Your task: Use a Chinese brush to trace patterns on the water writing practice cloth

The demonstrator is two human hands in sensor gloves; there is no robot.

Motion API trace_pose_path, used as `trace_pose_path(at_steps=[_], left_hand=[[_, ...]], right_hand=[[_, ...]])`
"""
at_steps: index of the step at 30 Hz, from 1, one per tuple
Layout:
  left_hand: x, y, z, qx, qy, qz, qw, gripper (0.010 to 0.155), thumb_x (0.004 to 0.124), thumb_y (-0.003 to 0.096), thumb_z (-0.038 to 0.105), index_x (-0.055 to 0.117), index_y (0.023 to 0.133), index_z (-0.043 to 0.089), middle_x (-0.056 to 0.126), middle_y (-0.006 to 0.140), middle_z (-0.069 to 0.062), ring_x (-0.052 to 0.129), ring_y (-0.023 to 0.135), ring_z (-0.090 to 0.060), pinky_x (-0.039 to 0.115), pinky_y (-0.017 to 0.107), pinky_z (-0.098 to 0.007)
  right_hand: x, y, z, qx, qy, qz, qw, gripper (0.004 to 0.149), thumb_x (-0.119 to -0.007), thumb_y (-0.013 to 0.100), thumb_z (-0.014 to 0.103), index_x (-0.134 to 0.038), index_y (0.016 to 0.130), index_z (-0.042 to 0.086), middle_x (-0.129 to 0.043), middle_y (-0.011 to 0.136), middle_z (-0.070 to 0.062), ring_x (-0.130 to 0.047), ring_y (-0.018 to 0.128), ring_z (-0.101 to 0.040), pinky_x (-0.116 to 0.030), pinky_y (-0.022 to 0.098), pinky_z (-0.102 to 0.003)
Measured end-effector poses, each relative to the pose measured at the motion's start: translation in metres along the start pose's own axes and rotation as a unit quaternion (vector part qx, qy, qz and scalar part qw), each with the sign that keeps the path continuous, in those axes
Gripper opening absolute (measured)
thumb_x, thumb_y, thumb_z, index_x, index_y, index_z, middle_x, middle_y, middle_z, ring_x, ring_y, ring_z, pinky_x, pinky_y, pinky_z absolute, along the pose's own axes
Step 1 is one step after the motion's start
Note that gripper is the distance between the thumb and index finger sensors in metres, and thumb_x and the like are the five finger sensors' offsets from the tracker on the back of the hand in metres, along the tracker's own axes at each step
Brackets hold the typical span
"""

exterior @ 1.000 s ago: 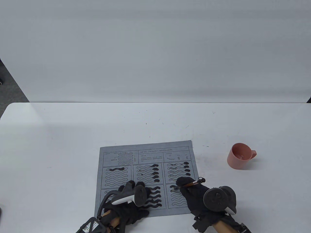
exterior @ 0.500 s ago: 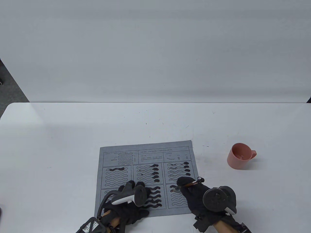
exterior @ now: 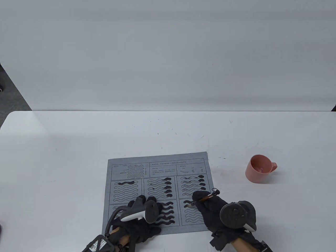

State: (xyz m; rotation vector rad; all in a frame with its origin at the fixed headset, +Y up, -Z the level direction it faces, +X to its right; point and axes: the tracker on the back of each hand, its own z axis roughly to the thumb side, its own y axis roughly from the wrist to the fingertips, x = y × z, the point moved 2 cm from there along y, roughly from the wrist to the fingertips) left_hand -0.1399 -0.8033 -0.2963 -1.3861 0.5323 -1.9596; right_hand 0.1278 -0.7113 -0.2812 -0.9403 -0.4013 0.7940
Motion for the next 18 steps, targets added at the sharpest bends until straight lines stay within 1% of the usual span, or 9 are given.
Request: trace_pose_path(at_steps=[18], left_hand=[[0.0, -0.0001, 0.0, 0.0, 0.0, 0.0, 1.0, 0.085, 0.046, 0.0442, 0.067, -0.019, 0.095, 0.047, -0.031, 0.103, 0.011, -0.028, 0.098, -0.032, -0.005, 0.073, -0.06]], right_hand=[[0.0027, 0.0001, -0.0024, -0.002, -0.009, -0.003, 1.0, 0.04, -0.068, 0.055, 0.025, -0.067, 0.092, 0.009, -0.086, 0.09, -0.017, -0.097, 0.074, -0.04, -0.073, 0.056, -0.066]])
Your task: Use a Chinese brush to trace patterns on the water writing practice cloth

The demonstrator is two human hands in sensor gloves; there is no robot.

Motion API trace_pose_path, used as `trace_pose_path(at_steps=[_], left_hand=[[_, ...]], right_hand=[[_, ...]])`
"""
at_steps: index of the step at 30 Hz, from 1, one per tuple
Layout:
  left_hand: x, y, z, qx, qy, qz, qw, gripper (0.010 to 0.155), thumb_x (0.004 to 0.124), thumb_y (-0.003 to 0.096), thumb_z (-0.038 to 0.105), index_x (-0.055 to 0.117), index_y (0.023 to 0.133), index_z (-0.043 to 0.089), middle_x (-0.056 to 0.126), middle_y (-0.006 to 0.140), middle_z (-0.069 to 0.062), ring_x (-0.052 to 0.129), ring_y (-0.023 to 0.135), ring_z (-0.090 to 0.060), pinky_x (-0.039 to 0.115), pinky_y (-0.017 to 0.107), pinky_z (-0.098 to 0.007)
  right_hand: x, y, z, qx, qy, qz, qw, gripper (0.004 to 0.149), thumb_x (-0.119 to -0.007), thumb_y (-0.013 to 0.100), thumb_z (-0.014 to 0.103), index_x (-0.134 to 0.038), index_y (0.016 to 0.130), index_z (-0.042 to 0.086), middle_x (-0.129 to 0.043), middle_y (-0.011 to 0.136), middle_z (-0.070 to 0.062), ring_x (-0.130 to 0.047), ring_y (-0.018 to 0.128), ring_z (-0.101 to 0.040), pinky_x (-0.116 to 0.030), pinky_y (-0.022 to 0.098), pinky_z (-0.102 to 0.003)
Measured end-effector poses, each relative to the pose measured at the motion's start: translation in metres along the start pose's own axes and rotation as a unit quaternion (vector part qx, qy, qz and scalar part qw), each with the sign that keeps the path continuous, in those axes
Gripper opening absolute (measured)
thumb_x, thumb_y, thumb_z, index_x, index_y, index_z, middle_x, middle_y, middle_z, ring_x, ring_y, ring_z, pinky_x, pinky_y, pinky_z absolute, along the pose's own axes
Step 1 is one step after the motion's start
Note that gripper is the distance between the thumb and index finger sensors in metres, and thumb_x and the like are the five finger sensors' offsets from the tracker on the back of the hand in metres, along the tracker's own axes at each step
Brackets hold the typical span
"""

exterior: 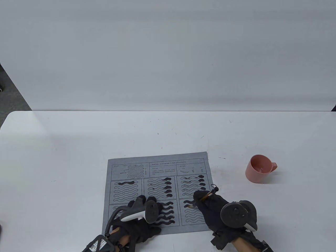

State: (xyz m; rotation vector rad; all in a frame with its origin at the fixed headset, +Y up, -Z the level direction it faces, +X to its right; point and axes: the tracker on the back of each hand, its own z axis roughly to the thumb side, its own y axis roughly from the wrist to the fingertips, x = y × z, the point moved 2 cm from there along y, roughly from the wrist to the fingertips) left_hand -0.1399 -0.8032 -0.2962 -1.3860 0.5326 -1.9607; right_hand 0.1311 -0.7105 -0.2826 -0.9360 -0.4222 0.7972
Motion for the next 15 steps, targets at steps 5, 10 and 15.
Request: trace_pose_path(at_steps=[5, 10, 15], left_hand=[[0.0, 0.0, 0.0, 0.0, 0.0, 0.0, 1.0, 0.085, 0.045, 0.0441, 0.067, -0.019, 0.095, 0.047, -0.032, 0.103, 0.011, -0.028, 0.097, -0.032, -0.005, 0.073, -0.06], [0.0, 0.0, 0.0, 0.0, 0.0, 0.0, 1.0, 0.085, 0.045, 0.044, 0.067, -0.02, 0.095, 0.047, -0.032, 0.102, 0.011, -0.029, 0.097, -0.032, -0.005, 0.073, -0.06], [0.0003, -0.0001, -0.0001, 0.0, 0.0, -0.001, 1.0, 0.085, 0.045, 0.044, 0.067, -0.02, 0.095, 0.047, -0.032, 0.102, 0.011, -0.029, 0.097, -0.032, -0.005, 0.073, -0.06]], right_hand=[[0.0004, 0.0001, -0.0003, 0.001, -0.002, 0.0, 1.0, 0.04, -0.068, 0.055, 0.025, -0.068, 0.091, 0.009, -0.086, 0.09, -0.017, -0.097, 0.073, -0.039, -0.073, 0.056, -0.066], [0.0009, 0.0001, -0.0004, 0.003, -0.005, -0.001, 1.0, 0.04, -0.067, 0.055, 0.025, -0.068, 0.091, 0.009, -0.087, 0.089, -0.016, -0.097, 0.073, -0.039, -0.073, 0.056, -0.066], [0.0011, 0.0001, -0.0007, 0.002, -0.008, 0.001, 1.0, 0.04, -0.067, 0.055, 0.025, -0.068, 0.091, 0.008, -0.087, 0.089, -0.017, -0.097, 0.073, -0.039, -0.073, 0.056, -0.066]])
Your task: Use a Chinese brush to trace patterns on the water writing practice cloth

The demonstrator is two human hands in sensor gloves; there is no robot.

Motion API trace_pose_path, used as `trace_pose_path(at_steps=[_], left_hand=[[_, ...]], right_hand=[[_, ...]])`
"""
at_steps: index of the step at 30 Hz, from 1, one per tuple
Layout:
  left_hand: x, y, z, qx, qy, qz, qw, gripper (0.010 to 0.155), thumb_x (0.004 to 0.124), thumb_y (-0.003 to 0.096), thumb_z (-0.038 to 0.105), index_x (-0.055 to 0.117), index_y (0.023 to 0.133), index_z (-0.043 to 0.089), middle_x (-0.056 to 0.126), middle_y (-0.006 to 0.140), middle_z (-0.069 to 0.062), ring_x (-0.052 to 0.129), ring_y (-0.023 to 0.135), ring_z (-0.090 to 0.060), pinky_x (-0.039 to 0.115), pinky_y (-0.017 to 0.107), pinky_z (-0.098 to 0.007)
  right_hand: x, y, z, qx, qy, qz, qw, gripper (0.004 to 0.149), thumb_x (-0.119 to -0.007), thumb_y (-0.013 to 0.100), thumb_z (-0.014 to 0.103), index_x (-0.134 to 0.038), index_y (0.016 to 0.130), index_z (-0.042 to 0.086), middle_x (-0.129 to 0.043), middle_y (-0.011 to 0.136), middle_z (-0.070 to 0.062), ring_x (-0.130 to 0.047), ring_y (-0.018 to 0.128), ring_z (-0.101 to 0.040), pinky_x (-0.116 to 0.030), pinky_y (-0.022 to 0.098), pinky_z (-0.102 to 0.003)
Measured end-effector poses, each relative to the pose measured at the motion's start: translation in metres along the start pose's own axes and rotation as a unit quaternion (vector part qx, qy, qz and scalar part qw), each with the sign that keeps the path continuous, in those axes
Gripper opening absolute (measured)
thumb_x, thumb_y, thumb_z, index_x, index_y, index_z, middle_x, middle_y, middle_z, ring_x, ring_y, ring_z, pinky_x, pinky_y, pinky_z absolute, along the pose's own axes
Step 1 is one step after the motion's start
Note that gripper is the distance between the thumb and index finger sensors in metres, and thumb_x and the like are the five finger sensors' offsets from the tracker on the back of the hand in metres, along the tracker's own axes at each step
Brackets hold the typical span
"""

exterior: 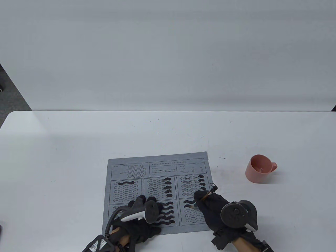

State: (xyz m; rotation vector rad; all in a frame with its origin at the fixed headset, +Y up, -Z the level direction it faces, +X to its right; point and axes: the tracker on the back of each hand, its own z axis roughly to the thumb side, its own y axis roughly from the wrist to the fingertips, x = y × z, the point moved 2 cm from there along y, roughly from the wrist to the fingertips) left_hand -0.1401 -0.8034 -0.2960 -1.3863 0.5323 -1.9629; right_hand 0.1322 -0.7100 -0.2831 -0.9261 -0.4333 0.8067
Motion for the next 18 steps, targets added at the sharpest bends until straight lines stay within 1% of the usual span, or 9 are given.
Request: trace_pose_path(at_steps=[18], left_hand=[[0.0, 0.0001, 0.0002, 0.0, 0.0, 0.0, 1.0, 0.085, 0.045, 0.044, 0.067, -0.02, 0.095, 0.047, -0.032, 0.102, 0.011, -0.029, 0.097, -0.033, -0.006, 0.073, -0.06]], right_hand=[[0.0036, -0.0005, -0.0027, -0.006, -0.008, -0.006, 1.0, 0.04, -0.067, 0.054, 0.025, -0.068, 0.091, 0.008, -0.087, 0.088, -0.017, -0.097, 0.072, -0.04, -0.073, 0.056, -0.066]])
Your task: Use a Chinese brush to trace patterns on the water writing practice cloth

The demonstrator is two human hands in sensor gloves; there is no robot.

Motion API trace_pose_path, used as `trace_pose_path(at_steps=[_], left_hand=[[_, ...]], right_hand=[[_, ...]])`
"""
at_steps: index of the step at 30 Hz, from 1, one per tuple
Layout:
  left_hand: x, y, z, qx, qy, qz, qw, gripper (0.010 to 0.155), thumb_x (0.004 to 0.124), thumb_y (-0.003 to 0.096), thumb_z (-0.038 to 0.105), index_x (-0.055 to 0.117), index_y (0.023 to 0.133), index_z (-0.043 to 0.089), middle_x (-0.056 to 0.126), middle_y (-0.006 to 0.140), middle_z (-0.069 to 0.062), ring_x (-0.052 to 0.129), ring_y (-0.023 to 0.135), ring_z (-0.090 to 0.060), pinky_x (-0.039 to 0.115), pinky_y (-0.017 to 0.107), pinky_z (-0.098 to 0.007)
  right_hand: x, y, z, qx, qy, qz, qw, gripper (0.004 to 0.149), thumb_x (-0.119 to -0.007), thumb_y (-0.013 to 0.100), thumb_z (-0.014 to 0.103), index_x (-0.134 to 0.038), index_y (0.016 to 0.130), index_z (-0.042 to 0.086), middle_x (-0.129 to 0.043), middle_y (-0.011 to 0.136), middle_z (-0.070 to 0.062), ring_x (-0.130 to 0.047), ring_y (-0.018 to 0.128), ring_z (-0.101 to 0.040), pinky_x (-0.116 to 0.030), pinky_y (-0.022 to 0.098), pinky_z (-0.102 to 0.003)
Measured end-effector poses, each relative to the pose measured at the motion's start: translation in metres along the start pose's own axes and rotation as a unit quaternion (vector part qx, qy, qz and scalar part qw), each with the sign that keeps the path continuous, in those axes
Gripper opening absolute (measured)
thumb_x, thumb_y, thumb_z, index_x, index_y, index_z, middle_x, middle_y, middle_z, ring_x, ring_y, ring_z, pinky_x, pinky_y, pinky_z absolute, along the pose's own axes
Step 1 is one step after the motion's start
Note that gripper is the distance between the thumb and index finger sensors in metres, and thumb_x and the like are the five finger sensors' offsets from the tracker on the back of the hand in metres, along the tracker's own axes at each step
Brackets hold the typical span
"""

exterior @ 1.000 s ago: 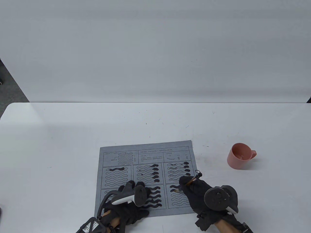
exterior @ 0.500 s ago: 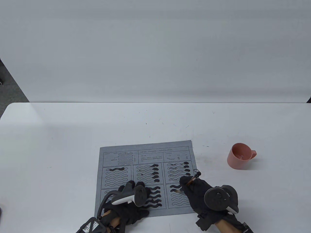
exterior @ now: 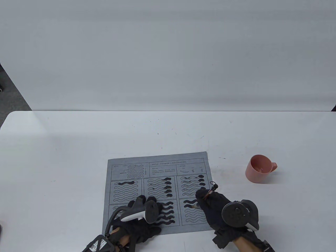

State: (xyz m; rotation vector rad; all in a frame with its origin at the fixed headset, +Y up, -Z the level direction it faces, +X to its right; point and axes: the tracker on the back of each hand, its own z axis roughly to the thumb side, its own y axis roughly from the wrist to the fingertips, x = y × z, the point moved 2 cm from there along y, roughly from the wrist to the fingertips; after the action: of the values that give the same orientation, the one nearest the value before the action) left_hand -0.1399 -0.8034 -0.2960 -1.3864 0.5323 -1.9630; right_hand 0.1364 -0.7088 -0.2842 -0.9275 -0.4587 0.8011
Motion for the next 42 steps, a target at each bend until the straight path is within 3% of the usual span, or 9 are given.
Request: trace_pose_path(at_steps=[42], left_hand=[[0.0, 0.0, 0.0, 0.0, 0.0, 0.0, 1.0, 0.085, 0.045, 0.0438, 0.067, -0.02, 0.095, 0.047, -0.032, 0.102, 0.011, -0.029, 0.097, -0.033, -0.006, 0.073, -0.06]], right_hand=[[0.009, 0.0001, -0.0079, -0.012, -0.026, -0.021, 0.999, 0.039, -0.068, 0.055, 0.027, -0.071, 0.089, 0.008, -0.089, 0.085, -0.016, -0.098, 0.069, -0.038, -0.072, 0.056, -0.067]])
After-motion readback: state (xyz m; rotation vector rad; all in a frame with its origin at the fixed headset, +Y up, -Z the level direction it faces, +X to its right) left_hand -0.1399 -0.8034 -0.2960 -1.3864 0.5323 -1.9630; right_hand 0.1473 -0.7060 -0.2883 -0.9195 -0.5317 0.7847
